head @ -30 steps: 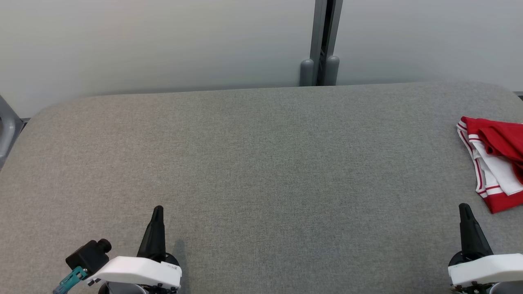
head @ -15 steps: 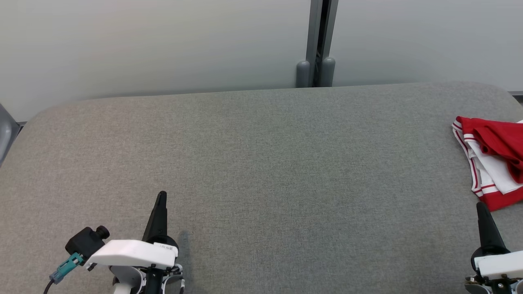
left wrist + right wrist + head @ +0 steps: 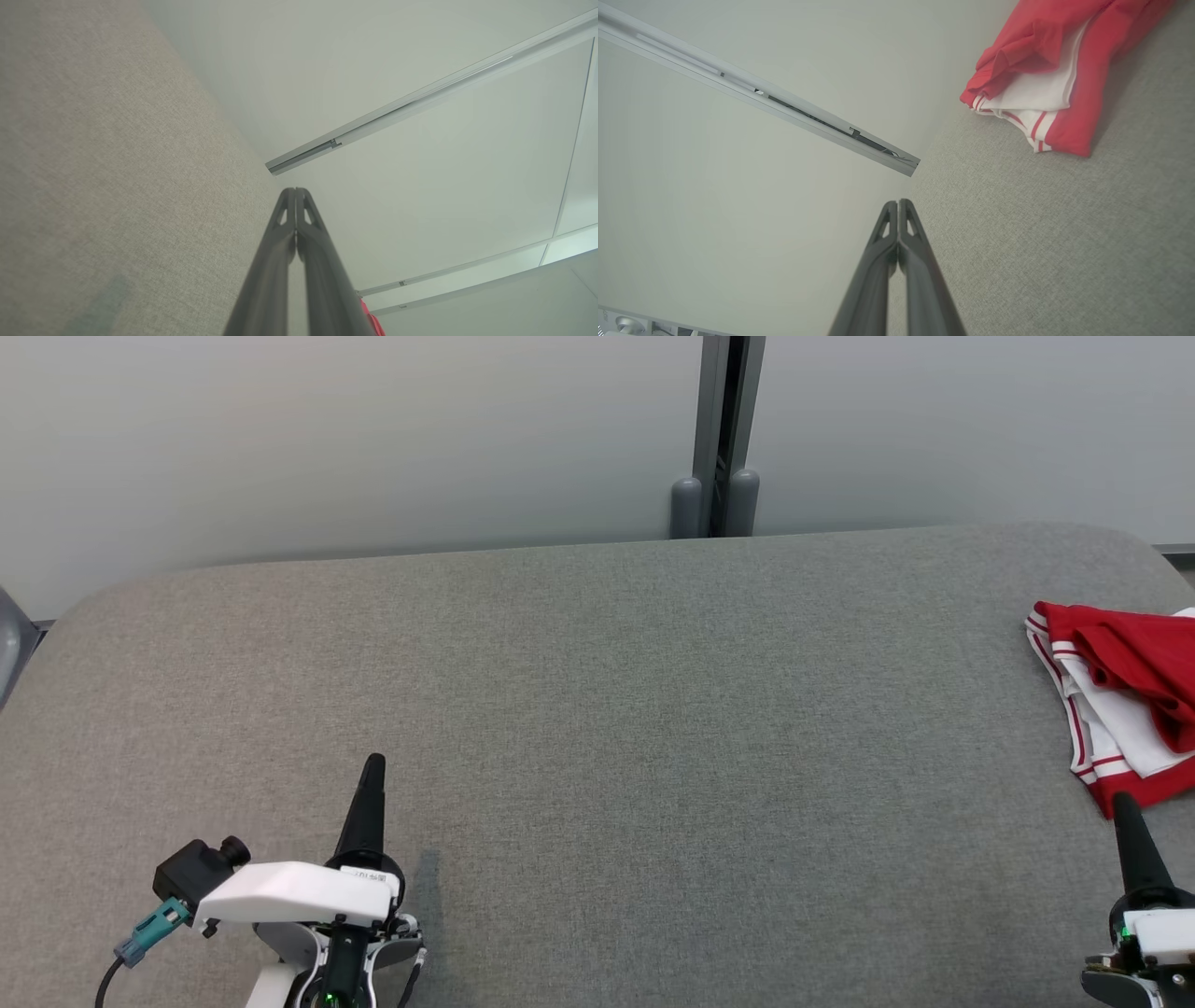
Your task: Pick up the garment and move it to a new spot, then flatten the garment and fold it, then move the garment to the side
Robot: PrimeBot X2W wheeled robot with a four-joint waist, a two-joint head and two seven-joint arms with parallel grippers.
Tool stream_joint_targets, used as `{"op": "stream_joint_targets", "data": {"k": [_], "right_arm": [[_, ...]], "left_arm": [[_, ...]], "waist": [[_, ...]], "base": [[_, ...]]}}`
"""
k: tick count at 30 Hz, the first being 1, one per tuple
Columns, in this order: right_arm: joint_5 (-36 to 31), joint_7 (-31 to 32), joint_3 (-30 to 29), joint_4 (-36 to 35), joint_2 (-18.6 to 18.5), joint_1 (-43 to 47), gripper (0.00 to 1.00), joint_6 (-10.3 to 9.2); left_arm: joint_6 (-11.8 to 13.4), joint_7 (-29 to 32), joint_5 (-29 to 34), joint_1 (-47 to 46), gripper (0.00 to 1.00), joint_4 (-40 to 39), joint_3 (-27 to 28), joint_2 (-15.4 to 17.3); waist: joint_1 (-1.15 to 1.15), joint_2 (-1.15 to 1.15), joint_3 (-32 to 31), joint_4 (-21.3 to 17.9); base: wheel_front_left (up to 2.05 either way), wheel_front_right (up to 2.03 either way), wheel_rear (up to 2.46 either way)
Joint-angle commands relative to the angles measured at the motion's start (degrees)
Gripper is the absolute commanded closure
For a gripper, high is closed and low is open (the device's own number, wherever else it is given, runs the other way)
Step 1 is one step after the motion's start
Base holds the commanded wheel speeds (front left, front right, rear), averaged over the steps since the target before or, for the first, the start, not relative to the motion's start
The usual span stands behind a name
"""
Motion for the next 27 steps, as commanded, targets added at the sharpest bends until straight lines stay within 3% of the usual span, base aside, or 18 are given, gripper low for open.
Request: {"op": "stream_joint_targets", "data": {"k": [1, 27], "right_arm": [[1.3, 0.5, -0.5, -0.2, -0.6, -0.9, 1.00, 0.01], [14.3, 5.2, -4.6, 0.4, -0.8, -1.8, 1.00, 0.00]], "left_arm": [[-0.5, 0.3, -1.1, -1.8, 1.00, -0.2, 0.0, 0.3], [-2.0, 2.4, -13.0, -5.4, 1.00, 2.2, -0.8, 0.4]], "waist": [[0.00, 0.00, 0.0, 0.0], [0.00, 0.00, -0.4, -0.8]], "base": [[0.00, 0.00, 0.00], [0.00, 0.00, 0.00]]}}
